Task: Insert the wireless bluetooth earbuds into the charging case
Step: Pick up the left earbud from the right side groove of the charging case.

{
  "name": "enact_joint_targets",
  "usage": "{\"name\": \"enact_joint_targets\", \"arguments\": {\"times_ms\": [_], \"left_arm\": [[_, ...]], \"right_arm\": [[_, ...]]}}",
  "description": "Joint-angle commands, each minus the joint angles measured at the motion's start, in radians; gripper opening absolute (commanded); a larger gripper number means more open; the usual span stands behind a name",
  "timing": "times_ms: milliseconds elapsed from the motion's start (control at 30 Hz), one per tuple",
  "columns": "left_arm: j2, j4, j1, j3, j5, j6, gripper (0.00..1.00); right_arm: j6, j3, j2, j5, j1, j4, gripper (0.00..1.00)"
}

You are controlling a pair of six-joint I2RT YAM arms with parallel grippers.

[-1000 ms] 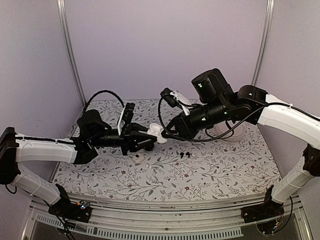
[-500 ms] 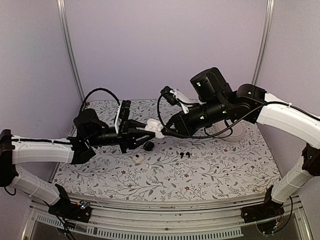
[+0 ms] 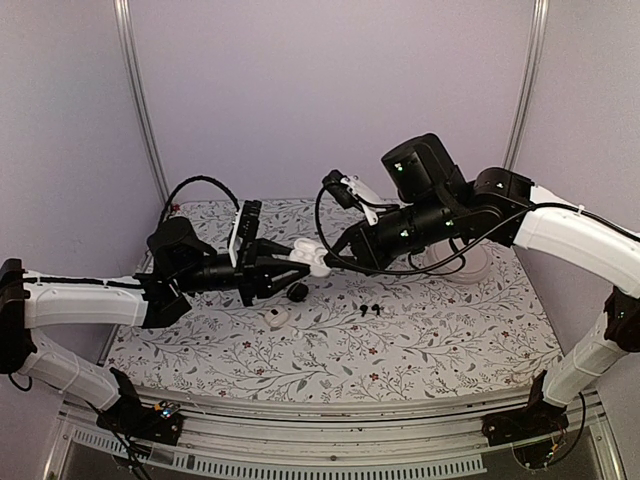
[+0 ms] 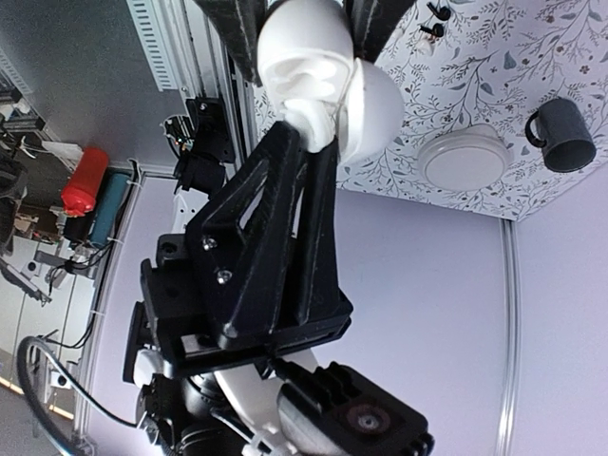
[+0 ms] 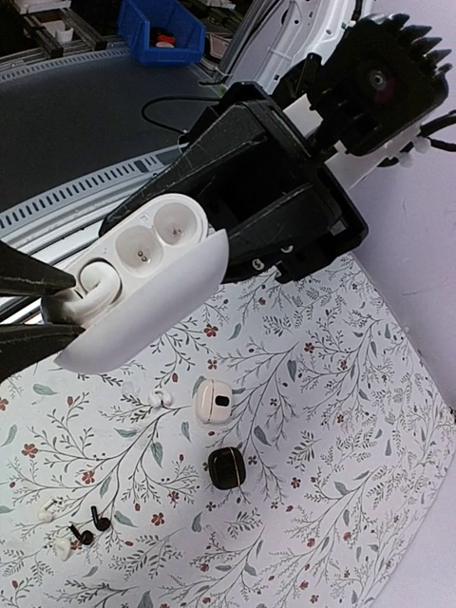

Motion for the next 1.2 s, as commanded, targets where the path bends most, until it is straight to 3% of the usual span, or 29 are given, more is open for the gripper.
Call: {"name": "enact_joint_targets", "arguments": {"times_ms": [0,500,767,1000,1167], "left_arm": [[-0.010,0.056,-0.004,0.013,-0.008,0.006,0.00],[-0.009,0.096,-0.006,-0.005,-0.056,-0.009,0.00],[-0.003,0.056,-0.006,0.021,0.016,0.033,0.00],[-0.002,0.022,-0.007,0.040,0.041,0.075,0.00],[-0.007,0.024,-0.015,0.040,-0.016,0.102,0.00]], "right_arm": [[0.010,-0.010,-0.012,0.001,0.005,0.051,0.08],[0.033,-0.053,-0.042,0.015,0.005,0.110,0.04],[0.042,-0.027,-0.025,-0.005,0.005,0.091,0.16],[0.054,0.004,0.000,0.008,0.005,0.049,0.18],[0.062,0.017,0.016,0.040,0.004,0.016,0.18]]}}
